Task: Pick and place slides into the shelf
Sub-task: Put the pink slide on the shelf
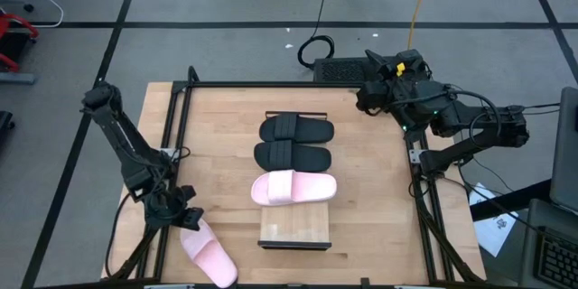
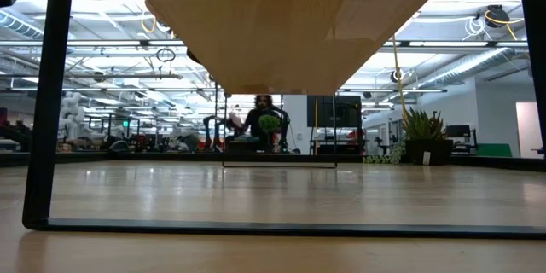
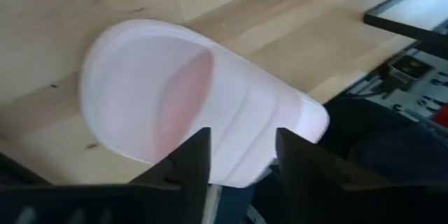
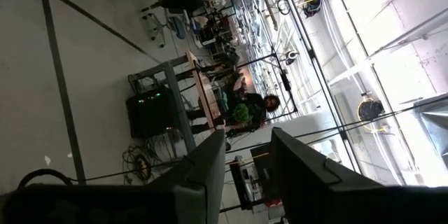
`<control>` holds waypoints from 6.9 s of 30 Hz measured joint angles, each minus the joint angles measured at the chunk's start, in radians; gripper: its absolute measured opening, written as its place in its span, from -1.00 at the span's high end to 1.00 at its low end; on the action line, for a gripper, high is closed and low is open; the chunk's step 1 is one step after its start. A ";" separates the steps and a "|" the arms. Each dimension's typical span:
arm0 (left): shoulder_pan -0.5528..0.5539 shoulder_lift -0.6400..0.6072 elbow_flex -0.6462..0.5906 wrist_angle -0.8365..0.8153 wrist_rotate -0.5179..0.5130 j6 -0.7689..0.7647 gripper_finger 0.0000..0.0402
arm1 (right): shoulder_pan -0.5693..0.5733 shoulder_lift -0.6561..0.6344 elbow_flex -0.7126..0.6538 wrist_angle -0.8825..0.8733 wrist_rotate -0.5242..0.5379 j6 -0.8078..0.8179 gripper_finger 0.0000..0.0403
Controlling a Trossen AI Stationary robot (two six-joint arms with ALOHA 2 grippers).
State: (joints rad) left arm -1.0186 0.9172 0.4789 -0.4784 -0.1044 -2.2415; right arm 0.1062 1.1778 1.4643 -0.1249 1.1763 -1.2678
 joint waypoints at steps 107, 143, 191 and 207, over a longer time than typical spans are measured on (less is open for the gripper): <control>0.075 0.266 -0.167 0.531 -0.020 0.145 1.00 | 0.000 0.000 0.000 -0.022 -0.029 0.052 0.47; 0.077 0.224 -0.144 0.281 -0.186 -0.048 1.00 | 0.000 0.023 0.000 -0.022 -0.056 0.052 0.47; 0.076 -0.111 0.019 0.091 -0.187 0.374 0.34 | 0.362 0.141 0.000 0.365 -0.055 -0.070 0.47; 0.075 -0.181 0.019 0.542 -0.473 0.907 0.35 | 0.559 0.460 0.336 0.450 -0.132 0.085 0.47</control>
State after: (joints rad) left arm -0.9436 0.7361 0.4980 0.0641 -0.5774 -1.3341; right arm 0.6653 1.6375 1.8004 0.3248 1.0447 -1.1829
